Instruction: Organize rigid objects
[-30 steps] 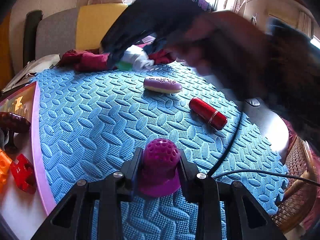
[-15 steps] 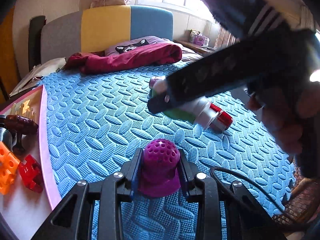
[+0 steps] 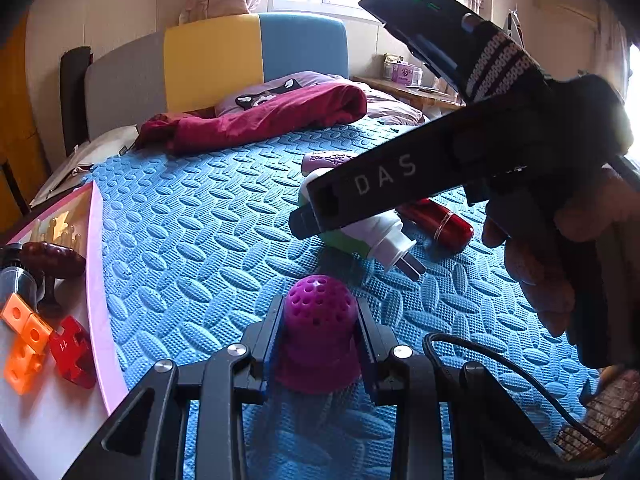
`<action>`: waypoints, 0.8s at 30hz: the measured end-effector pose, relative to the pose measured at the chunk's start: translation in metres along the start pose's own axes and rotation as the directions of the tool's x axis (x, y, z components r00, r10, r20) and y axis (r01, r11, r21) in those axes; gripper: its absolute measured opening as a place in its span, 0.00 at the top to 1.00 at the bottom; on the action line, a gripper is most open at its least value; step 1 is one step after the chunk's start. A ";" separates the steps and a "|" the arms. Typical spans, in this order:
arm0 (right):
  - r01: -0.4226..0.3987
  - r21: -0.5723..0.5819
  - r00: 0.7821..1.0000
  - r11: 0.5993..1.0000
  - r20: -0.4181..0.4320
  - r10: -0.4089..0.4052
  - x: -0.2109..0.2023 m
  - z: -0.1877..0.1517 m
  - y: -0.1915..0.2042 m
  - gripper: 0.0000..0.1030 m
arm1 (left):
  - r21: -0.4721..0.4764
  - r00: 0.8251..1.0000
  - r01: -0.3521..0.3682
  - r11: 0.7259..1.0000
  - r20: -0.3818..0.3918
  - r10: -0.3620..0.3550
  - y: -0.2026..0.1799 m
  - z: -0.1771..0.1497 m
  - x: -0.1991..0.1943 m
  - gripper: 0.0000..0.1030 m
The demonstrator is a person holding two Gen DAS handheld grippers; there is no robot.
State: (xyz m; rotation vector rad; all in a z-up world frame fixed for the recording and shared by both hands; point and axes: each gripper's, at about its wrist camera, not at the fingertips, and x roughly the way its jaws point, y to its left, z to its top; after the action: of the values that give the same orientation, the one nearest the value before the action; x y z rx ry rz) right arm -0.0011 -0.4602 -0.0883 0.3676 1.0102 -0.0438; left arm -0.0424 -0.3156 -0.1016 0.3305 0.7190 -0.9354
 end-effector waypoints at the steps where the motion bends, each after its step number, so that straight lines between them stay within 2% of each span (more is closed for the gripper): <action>1: -0.004 0.006 1.000 1.000 -0.001 0.004 -0.003 -0.001 -0.001 0.48 | 0.000 1.000 -0.003 1.000 0.000 0.003 0.000 0.000 0.000 0.68; 14: 0.030 -0.043 0.999 0.999 0.028 -0.029 -0.001 -0.006 0.005 0.48 | 0.005 1.000 -0.025 1.000 0.005 0.025 0.000 -0.001 -0.001 0.68; 20: 0.072 -0.070 0.995 0.995 0.079 -0.066 0.001 -0.008 0.010 0.48 | 0.000 1.000 -0.023 1.000 0.007 0.023 0.001 -0.001 -0.002 0.68; 24: 0.129 -0.080 0.983 0.988 0.143 -0.116 0.005 -0.012 0.014 0.48 | -0.008 1.000 -0.018 1.000 0.008 0.018 0.002 -0.002 -0.003 0.68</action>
State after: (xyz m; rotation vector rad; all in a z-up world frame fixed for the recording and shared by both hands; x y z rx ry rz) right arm -0.0053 -0.4421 -0.0940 0.2171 0.8933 -0.1331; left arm -0.0423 -0.3113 -0.1009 0.3256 0.7108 -0.9161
